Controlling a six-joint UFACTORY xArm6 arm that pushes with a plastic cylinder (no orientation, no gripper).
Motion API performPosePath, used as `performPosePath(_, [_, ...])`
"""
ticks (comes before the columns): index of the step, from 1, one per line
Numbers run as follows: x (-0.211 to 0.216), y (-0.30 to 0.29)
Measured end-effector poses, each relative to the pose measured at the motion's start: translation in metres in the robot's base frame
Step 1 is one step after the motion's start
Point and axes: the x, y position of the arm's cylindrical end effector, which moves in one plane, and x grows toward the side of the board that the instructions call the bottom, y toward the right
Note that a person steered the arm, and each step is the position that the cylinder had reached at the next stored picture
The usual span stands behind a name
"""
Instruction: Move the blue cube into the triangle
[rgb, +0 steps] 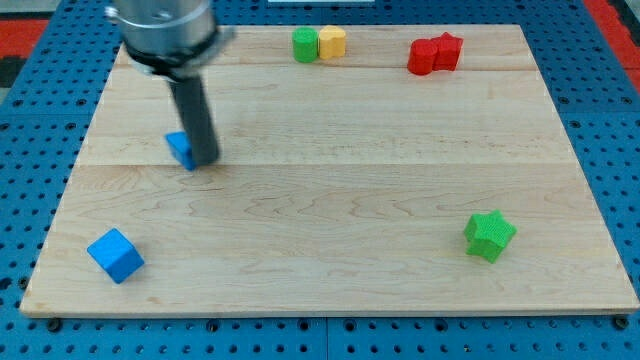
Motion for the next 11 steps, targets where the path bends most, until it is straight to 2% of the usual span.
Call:
performPosePath(1, [0.005,-0.012])
performPosePath(2, [0.088,0.035])
performPosePath(3, [0.167,0.03])
performPosePath(4, [0.19,-0.013])
performPosePath(5, [0.172,-0.061])
performPosePath(6, [0.103,-0.061])
performPosePath(8, [0.144,-0.019])
performPosePath(9, [0.09,-0.007])
performPosePath(10, [0.017,-0.007])
performPosePath(11, [0.006,0.005])
